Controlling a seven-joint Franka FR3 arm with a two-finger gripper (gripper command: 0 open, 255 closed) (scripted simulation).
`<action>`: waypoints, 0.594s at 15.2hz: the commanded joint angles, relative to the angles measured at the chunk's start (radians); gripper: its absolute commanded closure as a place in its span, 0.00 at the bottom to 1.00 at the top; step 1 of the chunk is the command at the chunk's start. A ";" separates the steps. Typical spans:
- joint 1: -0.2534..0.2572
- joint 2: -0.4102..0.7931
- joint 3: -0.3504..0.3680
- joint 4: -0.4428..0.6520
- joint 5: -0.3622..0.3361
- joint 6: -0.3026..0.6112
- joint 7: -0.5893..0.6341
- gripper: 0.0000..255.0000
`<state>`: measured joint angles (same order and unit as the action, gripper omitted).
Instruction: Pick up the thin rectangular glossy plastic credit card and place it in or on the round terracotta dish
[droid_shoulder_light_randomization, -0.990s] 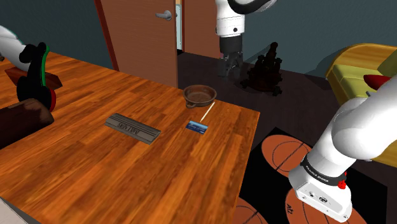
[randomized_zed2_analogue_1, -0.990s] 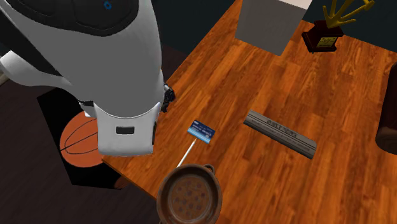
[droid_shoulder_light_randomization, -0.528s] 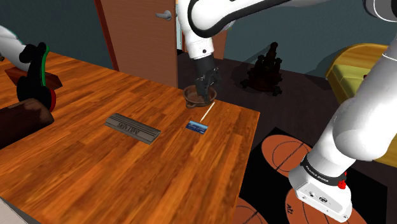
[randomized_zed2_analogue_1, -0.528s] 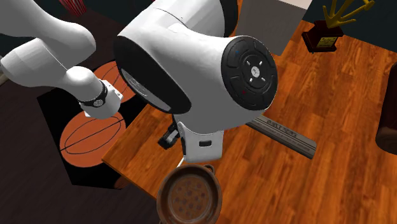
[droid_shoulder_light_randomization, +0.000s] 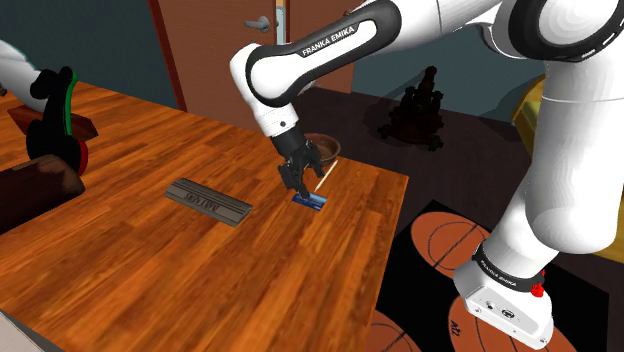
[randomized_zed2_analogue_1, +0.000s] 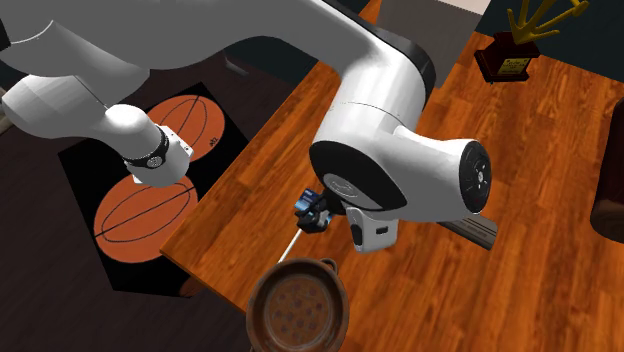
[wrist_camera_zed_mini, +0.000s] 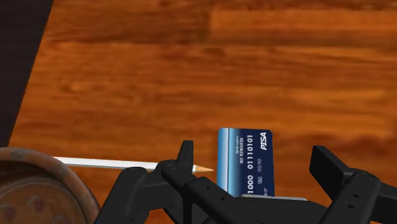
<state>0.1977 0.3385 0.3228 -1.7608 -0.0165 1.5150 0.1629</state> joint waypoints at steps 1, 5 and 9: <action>0.004 0.014 0.002 -0.009 -0.002 0.012 0.001 0.00; 0.001 -0.001 0.002 -0.079 0.001 0.067 -0.001 0.00; 0.000 -0.006 0.002 -0.105 0.002 0.089 -0.002 0.00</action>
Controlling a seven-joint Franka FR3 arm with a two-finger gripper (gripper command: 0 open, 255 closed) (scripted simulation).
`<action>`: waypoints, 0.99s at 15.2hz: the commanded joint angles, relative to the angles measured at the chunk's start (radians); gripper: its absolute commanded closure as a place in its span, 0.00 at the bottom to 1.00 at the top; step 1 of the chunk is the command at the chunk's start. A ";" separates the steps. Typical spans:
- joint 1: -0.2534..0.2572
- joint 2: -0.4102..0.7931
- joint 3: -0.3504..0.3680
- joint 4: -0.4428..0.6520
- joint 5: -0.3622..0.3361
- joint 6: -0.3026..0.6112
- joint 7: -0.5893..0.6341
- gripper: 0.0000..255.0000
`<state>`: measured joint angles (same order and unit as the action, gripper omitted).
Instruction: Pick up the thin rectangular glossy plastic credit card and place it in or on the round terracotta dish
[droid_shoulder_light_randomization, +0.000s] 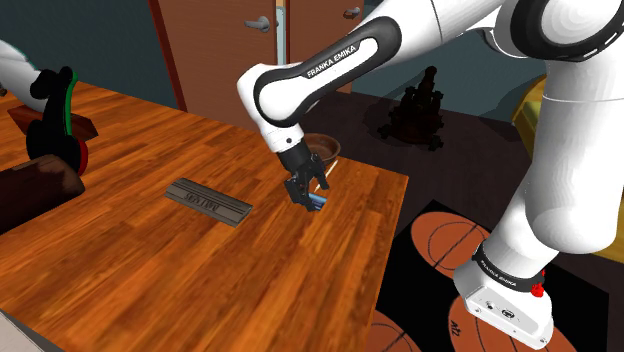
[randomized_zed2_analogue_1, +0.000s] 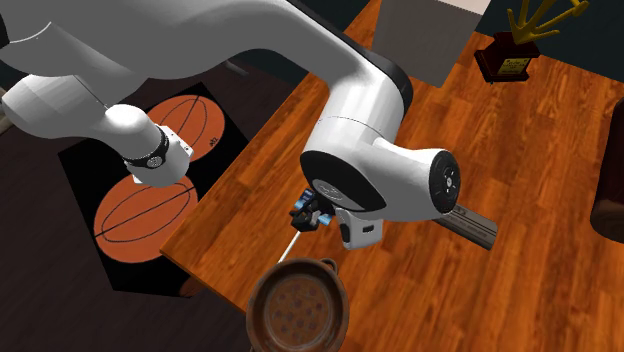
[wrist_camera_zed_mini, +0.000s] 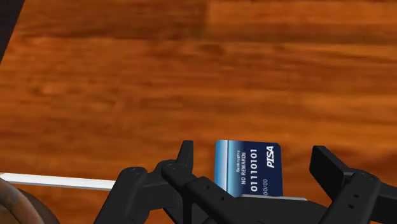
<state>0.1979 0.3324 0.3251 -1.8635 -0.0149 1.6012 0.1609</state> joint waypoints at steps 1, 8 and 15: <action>0.000 0.000 0.000 -0.002 0.000 0.003 0.000 0.00; 0.000 0.000 0.000 -0.002 0.000 0.002 0.000 1.00; 0.000 0.000 0.000 -0.002 0.000 0.003 0.000 1.00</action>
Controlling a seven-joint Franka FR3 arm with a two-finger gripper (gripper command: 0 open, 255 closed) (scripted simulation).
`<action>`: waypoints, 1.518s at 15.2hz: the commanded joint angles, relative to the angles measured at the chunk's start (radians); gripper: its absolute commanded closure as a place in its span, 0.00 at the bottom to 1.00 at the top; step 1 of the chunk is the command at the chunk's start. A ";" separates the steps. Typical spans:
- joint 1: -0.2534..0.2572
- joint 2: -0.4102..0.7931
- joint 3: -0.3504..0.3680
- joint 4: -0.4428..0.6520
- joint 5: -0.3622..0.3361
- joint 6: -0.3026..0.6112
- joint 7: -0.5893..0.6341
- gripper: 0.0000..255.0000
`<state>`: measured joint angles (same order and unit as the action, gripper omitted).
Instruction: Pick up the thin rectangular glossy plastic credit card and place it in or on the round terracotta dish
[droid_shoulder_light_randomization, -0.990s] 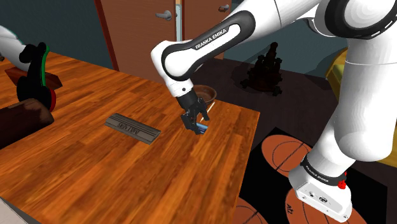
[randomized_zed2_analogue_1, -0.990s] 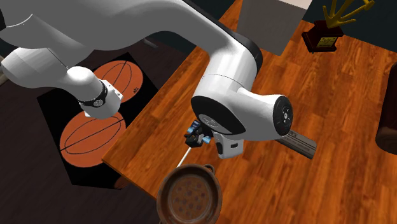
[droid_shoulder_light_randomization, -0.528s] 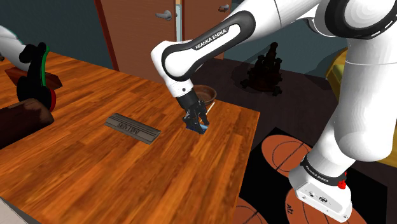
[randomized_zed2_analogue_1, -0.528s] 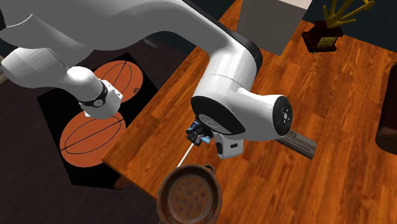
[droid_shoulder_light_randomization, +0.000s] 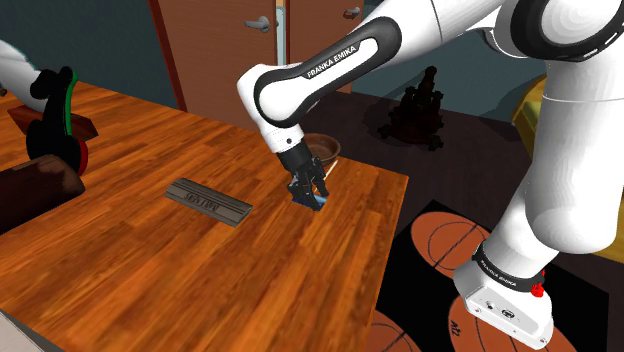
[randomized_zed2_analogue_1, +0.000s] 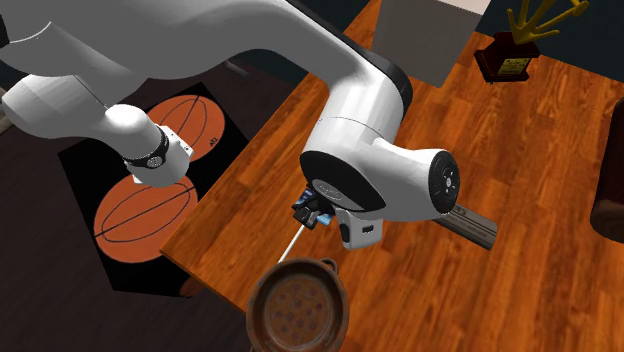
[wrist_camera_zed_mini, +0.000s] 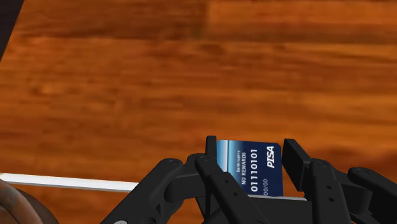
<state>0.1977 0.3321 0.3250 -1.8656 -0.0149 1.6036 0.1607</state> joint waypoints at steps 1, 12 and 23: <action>-0.001 -0.007 0.001 0.005 0.002 -0.011 -0.001 1.00; -0.006 -0.067 0.006 0.077 0.019 -0.141 -0.005 1.00; -0.008 -0.103 0.010 0.178 0.031 -0.276 -0.004 1.00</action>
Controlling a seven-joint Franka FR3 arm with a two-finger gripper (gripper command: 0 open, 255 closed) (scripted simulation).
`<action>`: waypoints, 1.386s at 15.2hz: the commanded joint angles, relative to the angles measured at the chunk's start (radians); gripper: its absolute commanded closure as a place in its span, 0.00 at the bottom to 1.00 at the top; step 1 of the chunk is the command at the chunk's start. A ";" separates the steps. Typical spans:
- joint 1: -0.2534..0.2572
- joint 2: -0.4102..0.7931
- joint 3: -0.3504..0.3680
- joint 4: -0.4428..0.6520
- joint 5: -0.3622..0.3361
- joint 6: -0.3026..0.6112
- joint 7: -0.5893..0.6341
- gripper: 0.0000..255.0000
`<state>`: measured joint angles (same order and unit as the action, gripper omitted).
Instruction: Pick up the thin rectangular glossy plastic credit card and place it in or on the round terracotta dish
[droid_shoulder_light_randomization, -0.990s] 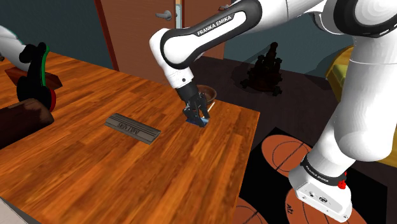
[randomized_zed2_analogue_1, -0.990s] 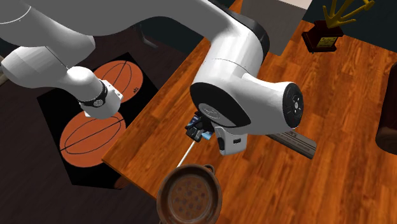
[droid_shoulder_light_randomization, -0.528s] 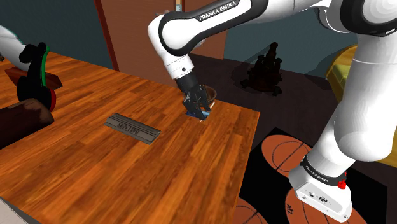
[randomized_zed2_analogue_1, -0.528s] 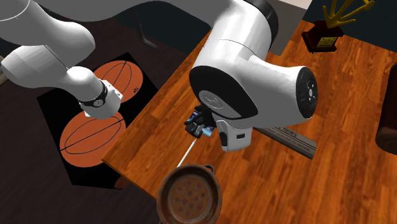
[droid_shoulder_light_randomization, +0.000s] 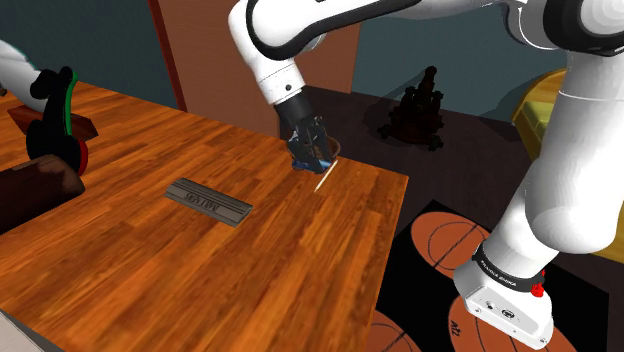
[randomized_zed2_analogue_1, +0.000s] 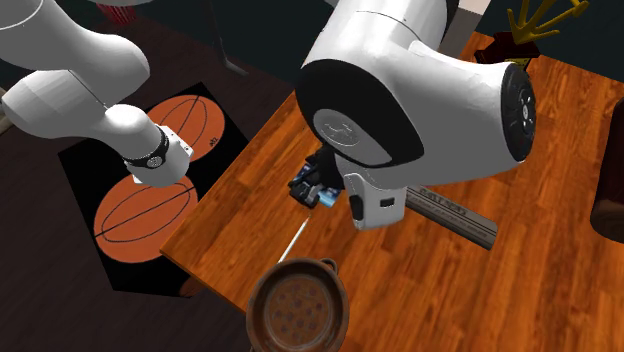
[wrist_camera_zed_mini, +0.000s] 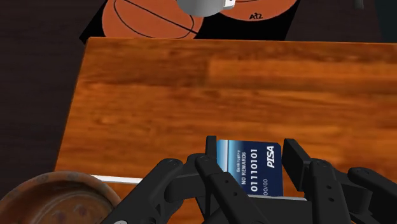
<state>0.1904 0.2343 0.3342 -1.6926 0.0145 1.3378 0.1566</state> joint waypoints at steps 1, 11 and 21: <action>-0.010 0.006 -0.008 0.023 -0.011 -0.020 -0.018 1.00; -0.099 0.172 -0.089 0.297 -0.134 -0.131 -0.201 1.00; -0.136 0.298 -0.124 0.439 -0.192 -0.143 -0.286 1.00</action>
<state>0.0562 0.5346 0.2104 -1.2340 -0.1777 1.1777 -0.1303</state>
